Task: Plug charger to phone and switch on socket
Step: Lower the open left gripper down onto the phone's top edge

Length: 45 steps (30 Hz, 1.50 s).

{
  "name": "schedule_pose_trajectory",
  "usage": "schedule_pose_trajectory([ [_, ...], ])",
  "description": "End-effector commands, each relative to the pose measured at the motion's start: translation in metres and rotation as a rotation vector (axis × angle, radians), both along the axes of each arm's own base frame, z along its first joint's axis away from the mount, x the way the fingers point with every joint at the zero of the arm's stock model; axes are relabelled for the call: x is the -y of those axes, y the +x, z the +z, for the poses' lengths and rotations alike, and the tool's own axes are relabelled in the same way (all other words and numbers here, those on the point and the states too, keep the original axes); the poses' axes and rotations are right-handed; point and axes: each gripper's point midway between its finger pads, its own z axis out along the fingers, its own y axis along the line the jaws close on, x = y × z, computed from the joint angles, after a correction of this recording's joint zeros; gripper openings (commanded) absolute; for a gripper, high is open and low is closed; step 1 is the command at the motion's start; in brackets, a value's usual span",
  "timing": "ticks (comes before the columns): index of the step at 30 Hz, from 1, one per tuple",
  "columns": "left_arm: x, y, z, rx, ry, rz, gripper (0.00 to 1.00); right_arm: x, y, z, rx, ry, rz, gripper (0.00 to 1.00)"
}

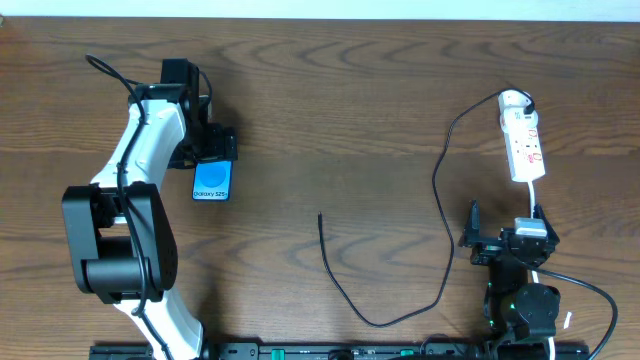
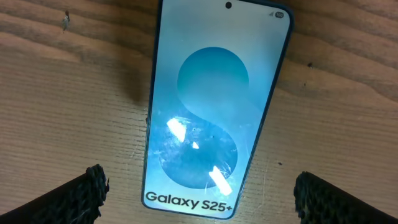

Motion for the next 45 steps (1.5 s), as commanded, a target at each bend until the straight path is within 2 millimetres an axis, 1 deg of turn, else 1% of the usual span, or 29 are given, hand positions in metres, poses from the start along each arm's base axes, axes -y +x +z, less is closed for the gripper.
schedule_pose_trajectory([
  [1,0.002,-0.004,-0.011,-0.02,-0.003,0.004,0.98,-0.001,0.0,0.0,0.003,0.012,0.002,0.99],
  [6,0.001,-0.002,-0.016,-0.005,0.001,-0.026,0.98,-0.001,0.0,0.0,0.003,0.012,0.002,0.99],
  [12,0.001,0.003,-0.016,0.014,0.003,-0.038,0.98,-0.001,0.0,0.0,0.003,0.012,0.002,0.99],
  [18,0.002,0.003,-0.016,0.015,0.004,-0.04,0.98,-0.001,0.0,0.0,0.003,0.012,0.002,0.99],
  [28,0.023,0.009,-0.016,0.039,0.022,-0.116,0.98,-0.001,0.0,0.0,0.003,0.012,0.002,0.99],
  [31,0.02,0.01,-0.016,0.04,0.044,-0.114,0.98,-0.001,0.0,0.0,0.003,0.012,0.002,0.99],
  [33,0.014,0.01,-0.018,0.036,0.073,-0.101,0.98,-0.001,0.0,0.0,0.003,0.012,0.002,0.99],
  [35,0.013,0.01,-0.022,0.029,0.075,-0.094,0.98,-0.001,0.0,0.0,0.003,0.012,0.002,0.99],
  [42,0.012,0.009,-0.039,-0.002,0.075,-0.094,0.98,-0.001,0.0,0.0,0.003,0.012,0.002,0.99],
  [45,0.011,0.009,-0.04,-0.004,0.074,-0.087,0.98,-0.001,0.0,0.0,0.003,0.012,0.002,0.99],
])
